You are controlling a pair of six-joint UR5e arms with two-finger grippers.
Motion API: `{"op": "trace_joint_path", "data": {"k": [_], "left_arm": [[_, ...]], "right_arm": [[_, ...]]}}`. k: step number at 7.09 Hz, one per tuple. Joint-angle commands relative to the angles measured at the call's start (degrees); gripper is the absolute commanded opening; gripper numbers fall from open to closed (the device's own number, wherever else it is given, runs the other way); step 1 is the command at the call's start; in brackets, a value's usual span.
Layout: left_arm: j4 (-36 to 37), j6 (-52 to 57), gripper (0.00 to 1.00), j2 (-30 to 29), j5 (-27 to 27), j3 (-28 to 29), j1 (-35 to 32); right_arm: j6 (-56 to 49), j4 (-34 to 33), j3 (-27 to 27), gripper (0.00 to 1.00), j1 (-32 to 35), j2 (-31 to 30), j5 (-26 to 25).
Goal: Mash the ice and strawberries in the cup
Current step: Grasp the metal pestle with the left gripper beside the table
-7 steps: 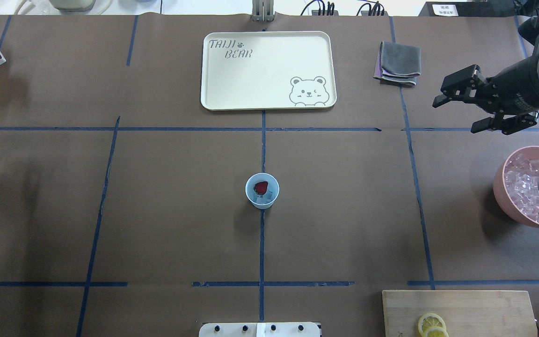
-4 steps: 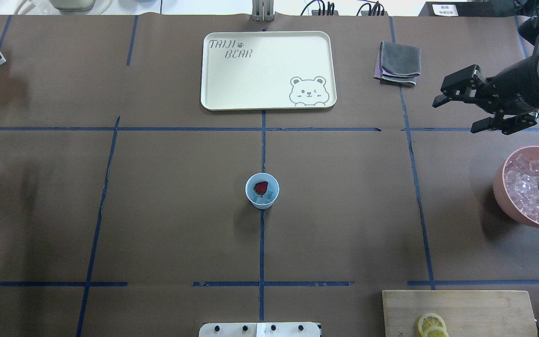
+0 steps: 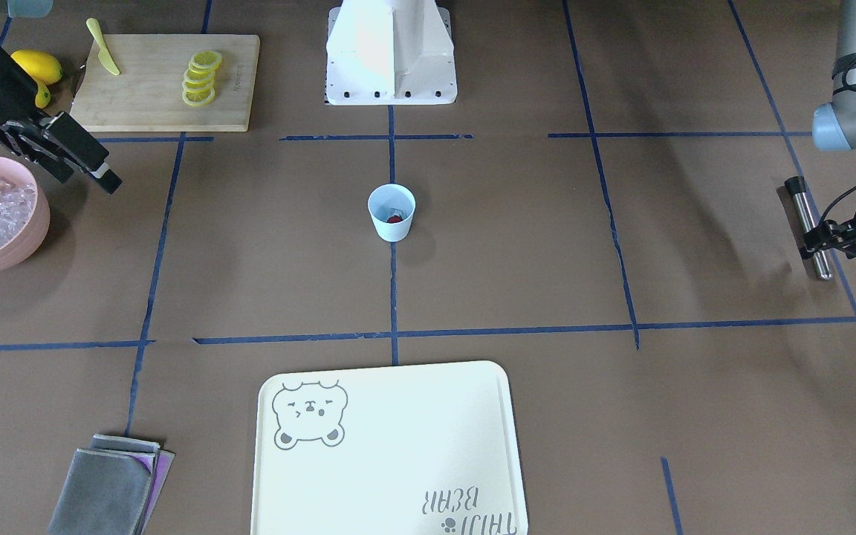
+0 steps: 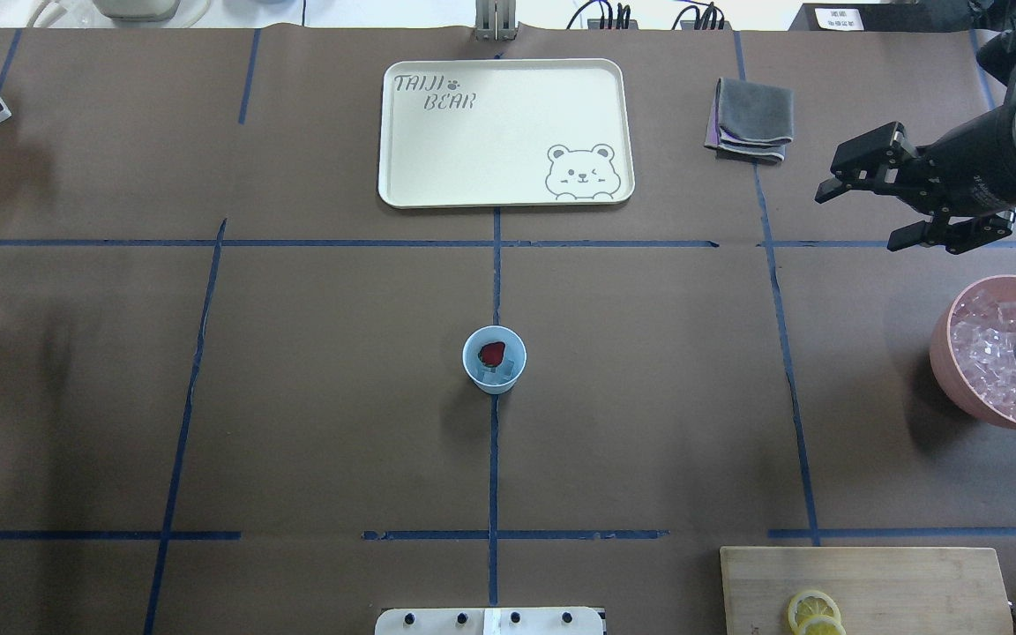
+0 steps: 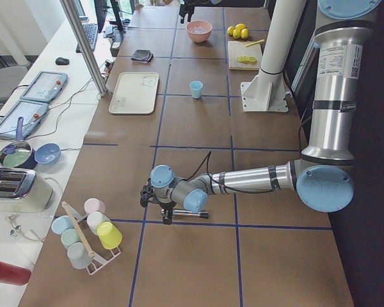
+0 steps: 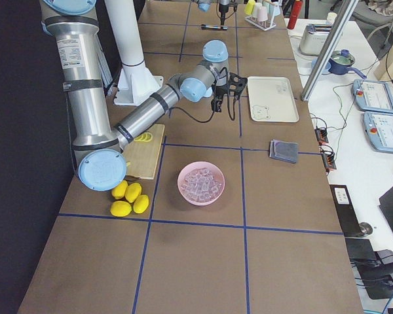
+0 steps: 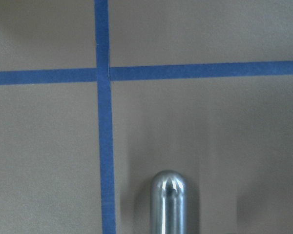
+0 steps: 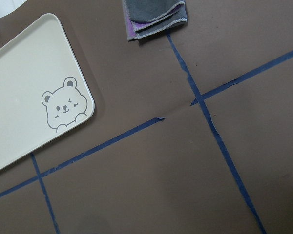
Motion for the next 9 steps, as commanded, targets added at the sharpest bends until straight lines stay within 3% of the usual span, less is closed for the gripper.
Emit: {"op": "trace_joint_path", "data": {"k": [1, 2, 3, 4, 6, 7, 8, 9], "left_arm": [[-0.08, 0.03, 0.76, -0.09, -0.06, 0.58, 0.35], [0.01, -0.06, 0.62, -0.09, -0.06, 0.67, 0.36], [0.01, -0.15, 0.31, -0.09, -1.02, 0.67, 0.36], [0.01, -0.06, 0.11, -0.27, -1.73, 0.67, 0.36], [0.01, 0.03, 0.0, -0.36, -3.39, 0.67, 0.36], [-0.16, -0.06, 0.0, -0.53, -7.23, -1.07, 0.36], [-0.08, 0.72, 0.0, -1.14, -12.84, -5.96, 0.36], [0.27, 0.3, 0.0, -1.49, -12.98, -13.15, 0.36]], "right_arm": [[0.0, 0.03, -0.16, 1.0, 0.0, 0.0, 0.0], [0.0, 0.03, -0.08, 1.0, 0.0, 0.0, 0.0], [0.0, 0.03, -0.08, 1.0, 0.0, 0.0, 0.0], [0.0, 0.03, 0.01, 1.0, 0.09, 0.0, 0.0], [0.0, 0.03, 0.1, 1.0, 0.09, 0.0, 0.0], [0.0, -0.06, 0.1, 1.0, 0.17, 0.0, 0.26], [0.0, -0.06, 0.19, 1.0, 0.26, 0.0, 0.7], [0.0, -0.06, 0.36, 1.0, 0.18, -0.09, 0.7]]}}
